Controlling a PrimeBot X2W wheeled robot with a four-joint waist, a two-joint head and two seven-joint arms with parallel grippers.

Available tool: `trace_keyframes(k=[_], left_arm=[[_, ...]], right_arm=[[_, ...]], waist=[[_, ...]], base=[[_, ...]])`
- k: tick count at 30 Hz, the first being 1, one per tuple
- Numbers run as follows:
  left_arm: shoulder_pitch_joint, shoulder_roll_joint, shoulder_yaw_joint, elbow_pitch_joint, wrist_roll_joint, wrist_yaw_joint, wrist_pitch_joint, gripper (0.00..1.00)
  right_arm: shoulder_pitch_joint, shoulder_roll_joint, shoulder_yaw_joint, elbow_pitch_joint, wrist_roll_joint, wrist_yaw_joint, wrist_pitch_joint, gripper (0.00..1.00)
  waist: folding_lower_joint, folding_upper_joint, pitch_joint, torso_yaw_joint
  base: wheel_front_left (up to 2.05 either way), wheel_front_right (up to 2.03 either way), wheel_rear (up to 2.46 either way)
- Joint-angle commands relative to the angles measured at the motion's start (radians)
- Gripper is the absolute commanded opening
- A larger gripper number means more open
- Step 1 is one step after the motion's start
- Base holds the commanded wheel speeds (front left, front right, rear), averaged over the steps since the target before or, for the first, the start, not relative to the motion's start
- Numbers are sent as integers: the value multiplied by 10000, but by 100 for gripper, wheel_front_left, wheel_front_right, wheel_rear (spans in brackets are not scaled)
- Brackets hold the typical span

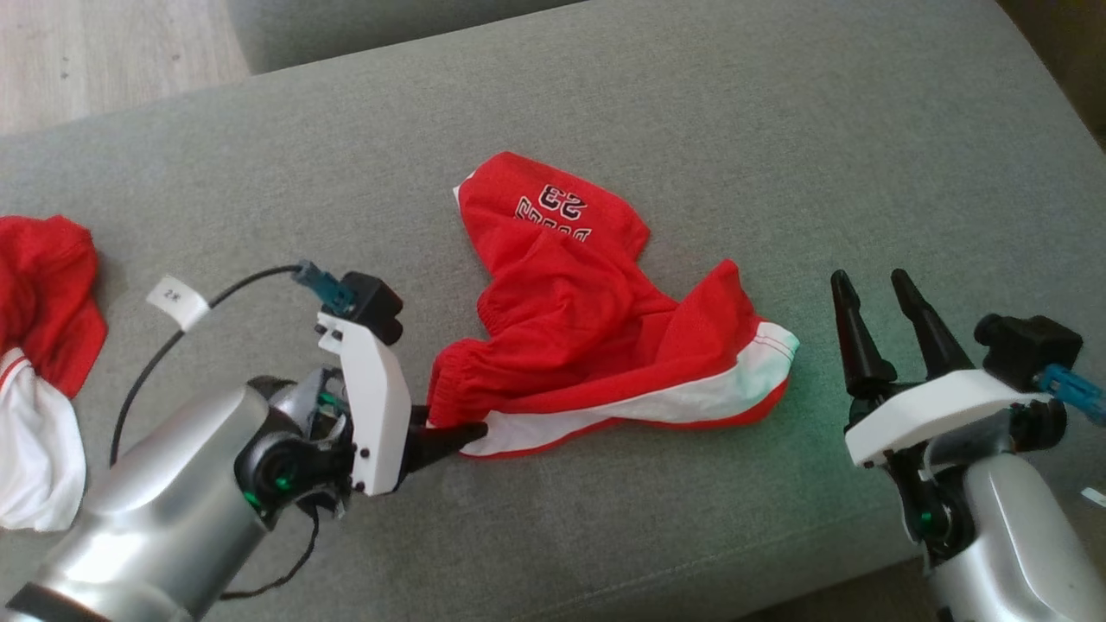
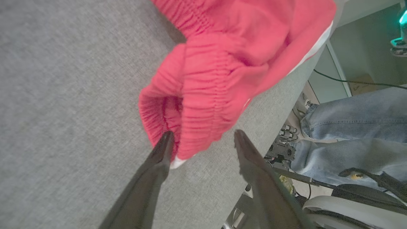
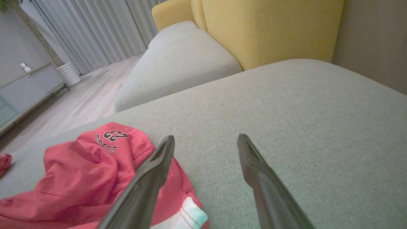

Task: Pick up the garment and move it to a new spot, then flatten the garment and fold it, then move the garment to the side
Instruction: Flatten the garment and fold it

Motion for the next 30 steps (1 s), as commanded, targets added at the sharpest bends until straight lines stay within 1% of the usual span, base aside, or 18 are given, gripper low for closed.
trace_keyframes(k=[1, 2, 3, 8, 10, 15, 20, 25, 26, 27, 30], left_arm=[[-818, 404, 210, -127, -172, 3, -230, 81], [-912, 424, 111, -69, -228, 3, -339, 25], [-991, 442, 25, -5, -311, 3, -433, 0], [-1192, 594, -176, 184, -752, 3, -788, 0], [-1257, 779, -208, 392, -984, 3, -1099, 0], [-1061, 1118, -291, 795, -1323, 2, -1443, 0], [-603, 1379, -115, 1495, -1632, 2, -2177, 0], [-313, 1447, 30, 1906, -1941, 2, -2554, 0], [-262, 1423, 39, 1914, -2026, 2, -2587, 45], [-228, 1413, 44, 1914, -2081, 2, -2635, 100], [-230, 1473, 34, 1850, -1991, 2, -2967, 100]], right_arm=[[-386, -101, 258, -253, 97, 77, -129, 100], [-391, -112, 263, -232, 97, 77, -143, 100], [-393, -120, 271, -211, 96, 77, -154, 100], [-340, -139, 313, -145, 91, 77, -165, 100], [-277, -169, 339, -123, 82, 77, -126, 100], [-192, -210, 370, -123, 92, 77, -53, 100], [-109, -215, 350, -148, 98, 77, -26, 100], [-24, -234, 291, -167, 91, 77, -20, 100], [-3, -234, 282, -161, 85, 77, -20, 100], [20, -228, 278, -152, 77, 77, -19, 100], [102, -217, 285, -178, 57, 77, -33, 100]], waist=[[0, 0, 21, -16], [0, 0, 14, -7], [0, 0, -4, 9], [0, 0, -154, 170], [0, 0, -260, 347], [0, 0, -386, 627], [0, 0, -472, 832], [0, 0, -523, 963], [0, 0, -542, 994], [0, 0, -572, 1029], [0, 0, -695, 1176]], base=[[0, 0, 0], [0, 0, 0], [0, 0, 0], [0, 0, 0], [0, 0, 0], [0, 0, 0], [0, 0, 0], [0, 0, 0], [0, 0, 0], [0, 0, 0], [0, 0, 0]])
